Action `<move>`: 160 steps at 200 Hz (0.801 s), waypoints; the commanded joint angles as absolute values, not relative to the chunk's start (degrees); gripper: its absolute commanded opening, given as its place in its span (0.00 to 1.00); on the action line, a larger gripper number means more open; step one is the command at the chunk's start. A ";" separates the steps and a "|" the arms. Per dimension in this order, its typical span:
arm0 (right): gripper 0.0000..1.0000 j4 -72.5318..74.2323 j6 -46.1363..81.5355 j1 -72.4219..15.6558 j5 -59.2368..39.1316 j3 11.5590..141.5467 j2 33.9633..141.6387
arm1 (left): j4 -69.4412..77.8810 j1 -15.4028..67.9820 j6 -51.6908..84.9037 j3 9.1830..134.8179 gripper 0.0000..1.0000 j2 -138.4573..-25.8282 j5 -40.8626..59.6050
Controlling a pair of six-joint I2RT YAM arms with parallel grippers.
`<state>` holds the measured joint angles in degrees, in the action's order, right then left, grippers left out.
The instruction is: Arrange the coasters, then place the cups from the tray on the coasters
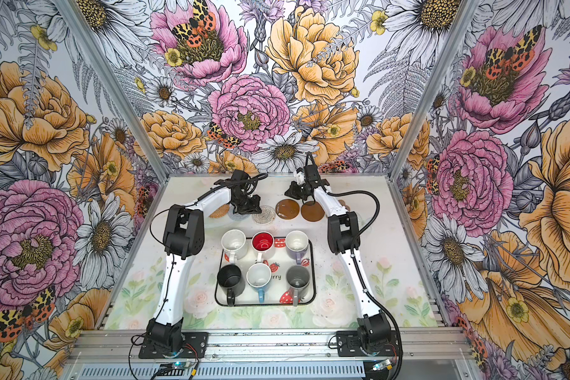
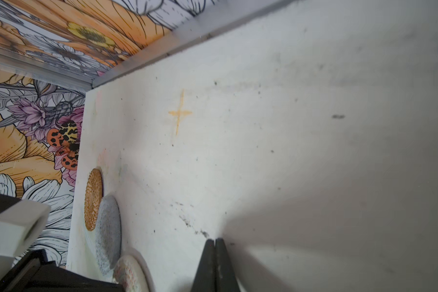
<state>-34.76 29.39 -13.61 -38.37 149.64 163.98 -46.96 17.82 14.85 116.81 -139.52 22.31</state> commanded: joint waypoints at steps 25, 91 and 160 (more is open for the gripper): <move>0.00 -35.49 27.86 -14.07 -39.01 143.26 161.65 | -46.98 17.66 15.80 118.71 0.03 -142.50 20.71; 0.00 -35.66 27.33 -13.92 -39.46 139.28 159.20 | -47.02 17.06 17.22 121.27 0.03 -143.78 19.35; 0.00 -35.82 26.37 -12.96 -39.47 137.02 156.89 | -46.96 16.66 18.42 123.52 0.03 -144.49 18.19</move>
